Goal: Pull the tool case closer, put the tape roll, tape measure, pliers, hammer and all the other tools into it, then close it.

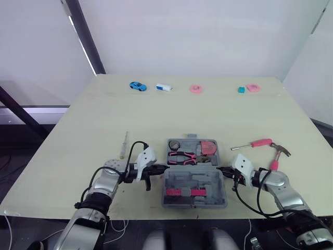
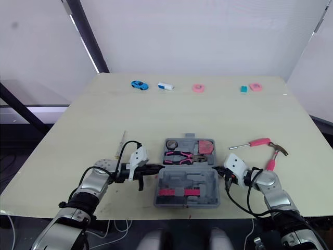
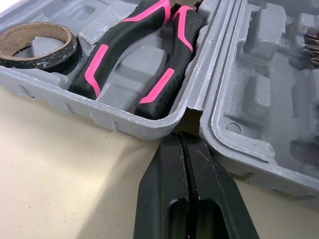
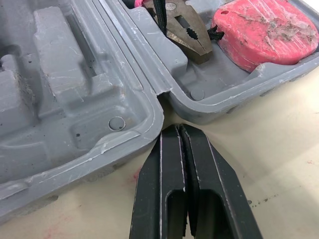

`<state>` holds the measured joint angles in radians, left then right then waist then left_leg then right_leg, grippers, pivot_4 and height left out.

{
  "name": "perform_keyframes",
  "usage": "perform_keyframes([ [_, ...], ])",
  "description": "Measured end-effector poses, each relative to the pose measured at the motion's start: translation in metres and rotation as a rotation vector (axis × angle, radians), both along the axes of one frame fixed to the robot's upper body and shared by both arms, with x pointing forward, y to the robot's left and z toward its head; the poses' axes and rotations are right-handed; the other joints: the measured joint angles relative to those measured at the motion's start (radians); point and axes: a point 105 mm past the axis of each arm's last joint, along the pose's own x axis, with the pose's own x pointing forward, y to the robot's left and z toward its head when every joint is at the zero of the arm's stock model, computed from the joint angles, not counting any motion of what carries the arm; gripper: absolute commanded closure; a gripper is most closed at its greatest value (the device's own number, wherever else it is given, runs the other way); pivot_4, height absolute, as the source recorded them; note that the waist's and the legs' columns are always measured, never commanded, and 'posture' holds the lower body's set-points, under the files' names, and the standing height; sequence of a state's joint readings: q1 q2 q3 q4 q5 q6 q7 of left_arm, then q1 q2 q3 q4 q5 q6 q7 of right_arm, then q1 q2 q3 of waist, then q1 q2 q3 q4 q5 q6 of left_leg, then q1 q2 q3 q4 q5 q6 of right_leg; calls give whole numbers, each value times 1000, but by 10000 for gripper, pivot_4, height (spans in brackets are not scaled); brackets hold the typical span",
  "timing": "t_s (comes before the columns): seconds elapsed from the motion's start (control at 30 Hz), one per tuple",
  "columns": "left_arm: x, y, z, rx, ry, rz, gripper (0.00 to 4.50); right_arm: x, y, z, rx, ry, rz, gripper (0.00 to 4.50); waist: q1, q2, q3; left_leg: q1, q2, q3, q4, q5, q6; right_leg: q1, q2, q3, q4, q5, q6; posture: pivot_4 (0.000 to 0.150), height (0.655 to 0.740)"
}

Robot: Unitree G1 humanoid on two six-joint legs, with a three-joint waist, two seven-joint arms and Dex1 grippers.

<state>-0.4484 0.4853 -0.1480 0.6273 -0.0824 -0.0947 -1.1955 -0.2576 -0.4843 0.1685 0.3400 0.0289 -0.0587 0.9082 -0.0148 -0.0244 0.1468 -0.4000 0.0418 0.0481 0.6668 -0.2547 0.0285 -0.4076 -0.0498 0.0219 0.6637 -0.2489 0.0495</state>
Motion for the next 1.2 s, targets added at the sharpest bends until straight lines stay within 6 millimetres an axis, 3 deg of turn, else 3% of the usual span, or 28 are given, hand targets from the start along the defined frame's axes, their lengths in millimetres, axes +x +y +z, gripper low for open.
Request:
perform_keyframes([
  [1.2, 0, 7, 1, 15, -7, 10, 45000, 4, 0, 0, 13, -47, -29, 44158, -2, 0, 0, 0, 0, 0, 0, 0, 0, 0, 0, 0, 0, 0, 0, 1500, 7400],
])
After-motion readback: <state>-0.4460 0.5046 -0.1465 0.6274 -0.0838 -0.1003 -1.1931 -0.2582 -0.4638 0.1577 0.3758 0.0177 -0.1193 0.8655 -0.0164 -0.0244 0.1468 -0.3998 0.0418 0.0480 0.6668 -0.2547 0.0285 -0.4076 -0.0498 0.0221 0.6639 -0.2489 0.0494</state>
